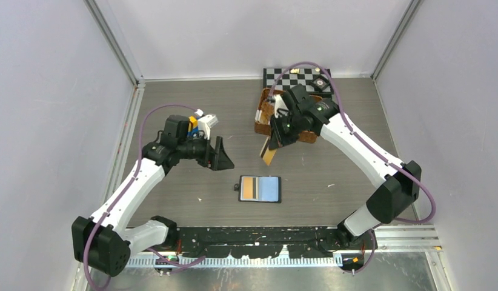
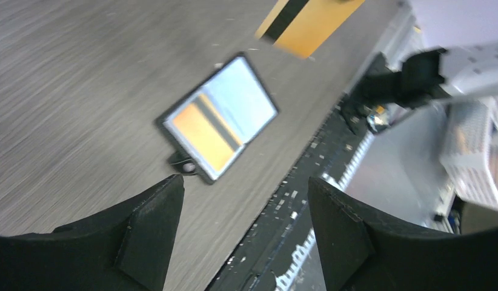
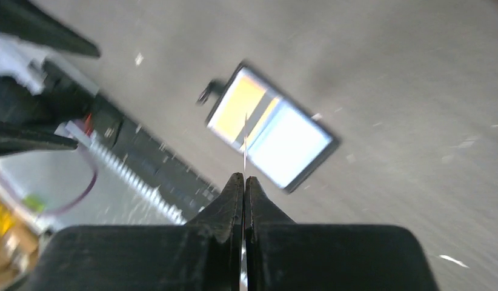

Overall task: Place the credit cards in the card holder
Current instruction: Pick up the credit card from the storage box, then insert the credit card into the card holder.

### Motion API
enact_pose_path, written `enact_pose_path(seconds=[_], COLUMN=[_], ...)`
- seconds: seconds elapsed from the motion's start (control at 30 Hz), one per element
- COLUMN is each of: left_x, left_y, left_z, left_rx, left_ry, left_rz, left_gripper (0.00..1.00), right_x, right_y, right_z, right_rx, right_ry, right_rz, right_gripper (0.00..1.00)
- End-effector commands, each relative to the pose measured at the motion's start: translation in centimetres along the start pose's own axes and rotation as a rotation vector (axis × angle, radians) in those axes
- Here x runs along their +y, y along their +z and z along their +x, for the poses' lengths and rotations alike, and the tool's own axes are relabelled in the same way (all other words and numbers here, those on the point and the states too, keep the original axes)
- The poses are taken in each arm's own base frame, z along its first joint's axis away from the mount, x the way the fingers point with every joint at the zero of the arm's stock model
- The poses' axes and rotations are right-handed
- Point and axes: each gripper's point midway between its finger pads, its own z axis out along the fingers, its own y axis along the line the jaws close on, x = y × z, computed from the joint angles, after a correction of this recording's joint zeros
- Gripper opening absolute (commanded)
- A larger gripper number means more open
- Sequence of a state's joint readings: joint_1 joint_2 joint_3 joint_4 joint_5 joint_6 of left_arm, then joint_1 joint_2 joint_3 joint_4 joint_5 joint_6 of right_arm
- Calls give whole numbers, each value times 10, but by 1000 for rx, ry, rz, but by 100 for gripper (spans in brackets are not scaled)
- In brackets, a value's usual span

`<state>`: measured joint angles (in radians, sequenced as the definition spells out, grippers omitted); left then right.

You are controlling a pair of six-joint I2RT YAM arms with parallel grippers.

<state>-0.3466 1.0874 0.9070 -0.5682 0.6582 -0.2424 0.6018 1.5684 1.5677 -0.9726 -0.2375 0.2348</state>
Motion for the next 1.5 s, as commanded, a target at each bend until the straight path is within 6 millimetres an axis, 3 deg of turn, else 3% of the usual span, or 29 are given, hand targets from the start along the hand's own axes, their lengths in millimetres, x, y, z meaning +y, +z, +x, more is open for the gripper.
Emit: enact_pose_path(seconds=[0.0,0.23,0.43,0.73,1.0,1.2,1.27,1.37,1.47], left_x=[-67,-109,-126,-131,-136,-140,-138,-132,-109], left_y=[-2,-9,-13,-10,-7,-4,0,7,23], left_z=[-8,12,14,11,24,27,26,28,32], left_rx=[28,83,95,99,153,180,181,173,133], left_ry=[158,179,167,130,93,56,20,-27,-84], left_rz=[325,542,636,677,713,729,707,651,499], left_gripper=[76,77,57,50,41,13,1,0,0], right_x=[67,113,133,140,135,131,128,121,101], right_y=[-21,-59,-78,-78,-68,-63,-61,-58,-46], right_z=[34,59,72,81,81,83,82,80,71], right_rx=[69,139,190,240,249,255,244,219,171], right_ry=[-47,-64,-123,-163,-168,-175,-181,-185,-108], right_rz=[-441,-755,-893,-914,-885,-853,-829,-774,-643], right_gripper=[1,0,0,1,0,1,8,32,53])
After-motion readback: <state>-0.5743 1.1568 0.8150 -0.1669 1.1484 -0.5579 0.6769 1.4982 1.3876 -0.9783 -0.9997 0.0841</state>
